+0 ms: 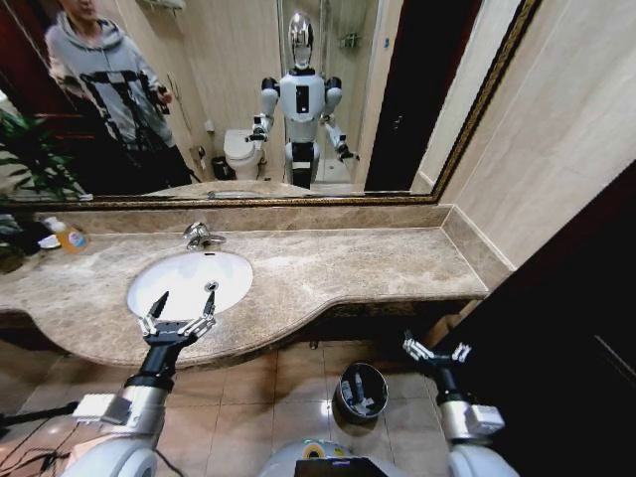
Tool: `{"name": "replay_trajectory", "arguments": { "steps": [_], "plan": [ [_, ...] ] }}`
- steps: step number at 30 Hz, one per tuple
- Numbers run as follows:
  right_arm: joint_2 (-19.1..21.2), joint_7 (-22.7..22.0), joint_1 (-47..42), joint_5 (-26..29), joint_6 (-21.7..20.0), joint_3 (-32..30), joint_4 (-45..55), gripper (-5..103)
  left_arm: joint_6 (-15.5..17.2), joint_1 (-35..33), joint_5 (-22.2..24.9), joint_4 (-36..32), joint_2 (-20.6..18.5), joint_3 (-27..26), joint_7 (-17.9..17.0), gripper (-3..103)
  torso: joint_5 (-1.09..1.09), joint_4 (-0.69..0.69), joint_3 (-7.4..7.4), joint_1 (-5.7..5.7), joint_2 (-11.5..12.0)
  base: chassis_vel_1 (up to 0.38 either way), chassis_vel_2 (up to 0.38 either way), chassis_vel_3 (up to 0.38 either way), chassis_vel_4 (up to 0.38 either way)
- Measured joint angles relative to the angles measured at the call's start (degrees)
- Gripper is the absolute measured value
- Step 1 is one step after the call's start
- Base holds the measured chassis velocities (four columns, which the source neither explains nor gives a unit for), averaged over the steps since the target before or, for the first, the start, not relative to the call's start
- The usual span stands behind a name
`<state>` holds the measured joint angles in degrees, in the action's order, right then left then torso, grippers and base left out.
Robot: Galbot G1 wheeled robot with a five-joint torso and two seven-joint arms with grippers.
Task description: Pick up the trash from the sink and place it in the trash bin.
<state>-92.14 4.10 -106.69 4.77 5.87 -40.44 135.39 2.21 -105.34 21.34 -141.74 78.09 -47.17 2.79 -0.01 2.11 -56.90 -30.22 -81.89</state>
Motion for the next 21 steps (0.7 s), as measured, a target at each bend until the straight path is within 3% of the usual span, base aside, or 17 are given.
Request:
{"name": "replay_trajectory", "arguments": {
  "steps": [11,21],
  "plan": [
    [1.6,3.3,5.5,-1.2,-8.4,2.1,4.8,100,0.0,0.0,0.0,0.0,0.0,0.0,0.0,100,0.00,0.00,0.00,-0.01,0.0,0.000,0.000,0.000,0.000],
    [3.5,4.7,6.5,0.6,-8.7,2.5,3.6,100,0.0,0.0,0.0,0.0,0.0,0.0,0.0,100,0.01,0.00,0.00,-0.01,0.0,0.000,0.000,0.000,0.000]
  ]
}}
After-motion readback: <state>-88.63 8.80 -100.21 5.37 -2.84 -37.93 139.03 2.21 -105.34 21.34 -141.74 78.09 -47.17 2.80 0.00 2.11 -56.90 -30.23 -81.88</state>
